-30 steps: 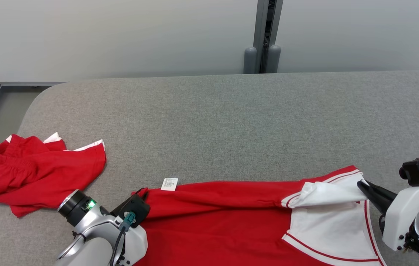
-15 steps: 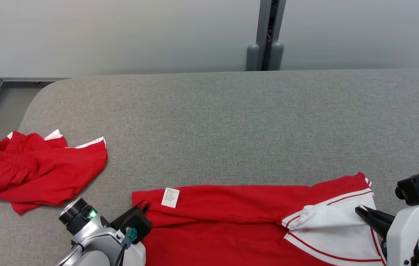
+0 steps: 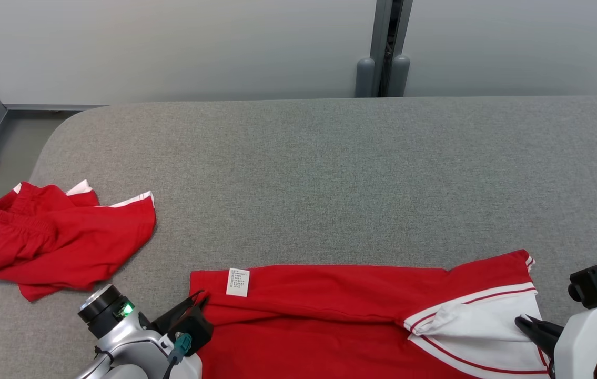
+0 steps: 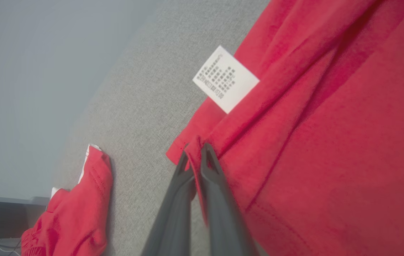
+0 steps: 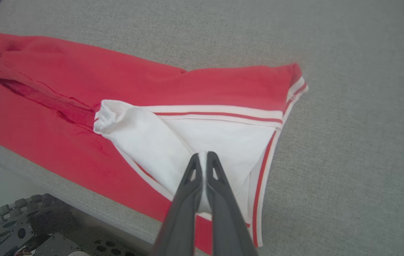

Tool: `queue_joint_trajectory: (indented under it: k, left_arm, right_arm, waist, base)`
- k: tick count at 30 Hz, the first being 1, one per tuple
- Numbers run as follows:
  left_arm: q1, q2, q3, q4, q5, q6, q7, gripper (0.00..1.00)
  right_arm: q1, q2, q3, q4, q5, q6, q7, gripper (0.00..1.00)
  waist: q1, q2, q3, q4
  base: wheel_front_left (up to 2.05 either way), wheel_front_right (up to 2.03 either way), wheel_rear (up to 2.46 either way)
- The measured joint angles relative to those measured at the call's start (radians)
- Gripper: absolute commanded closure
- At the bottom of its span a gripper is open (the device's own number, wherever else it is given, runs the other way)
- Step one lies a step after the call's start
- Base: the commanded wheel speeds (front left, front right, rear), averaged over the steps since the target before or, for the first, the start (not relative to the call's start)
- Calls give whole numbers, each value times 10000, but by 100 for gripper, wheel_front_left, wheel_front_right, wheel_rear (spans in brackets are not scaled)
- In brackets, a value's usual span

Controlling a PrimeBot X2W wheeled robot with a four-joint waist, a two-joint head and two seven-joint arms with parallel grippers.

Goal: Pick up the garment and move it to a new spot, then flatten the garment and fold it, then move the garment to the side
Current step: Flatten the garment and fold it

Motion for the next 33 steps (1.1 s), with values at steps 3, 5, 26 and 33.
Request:
queue_joint_trajectory:
  k: [3, 5, 26, 33]
  left_arm:
    - [10, 77, -25, -123, 8, 31, 13, 100]
    - [25, 146, 10, -261, -50, 69, 36, 100]
    - [463, 740, -171, -777, -458, -81, 529, 0]
    - [472, 926, 408, -1220, -878, 562, 491, 0]
  right_arm:
    - [26, 73, -40, -21, -88, 0, 31, 100]
    - [86, 192, -226, 33, -180, 0, 90, 100]
    - [345, 819, -1166, 307, -773, 0, 784, 0]
    - [-12, 938, -1680, 123, -1455, 0, -111, 0]
  waist:
    - [1, 0, 5, 5]
    - [0, 0, 12, 5]
    - [0, 0, 31, 5]
    - [0, 0, -169, 46]
  base:
    - [0, 0, 0]
    - [0, 0, 0]
    - [0, 0, 0]
    - [0, 0, 0]
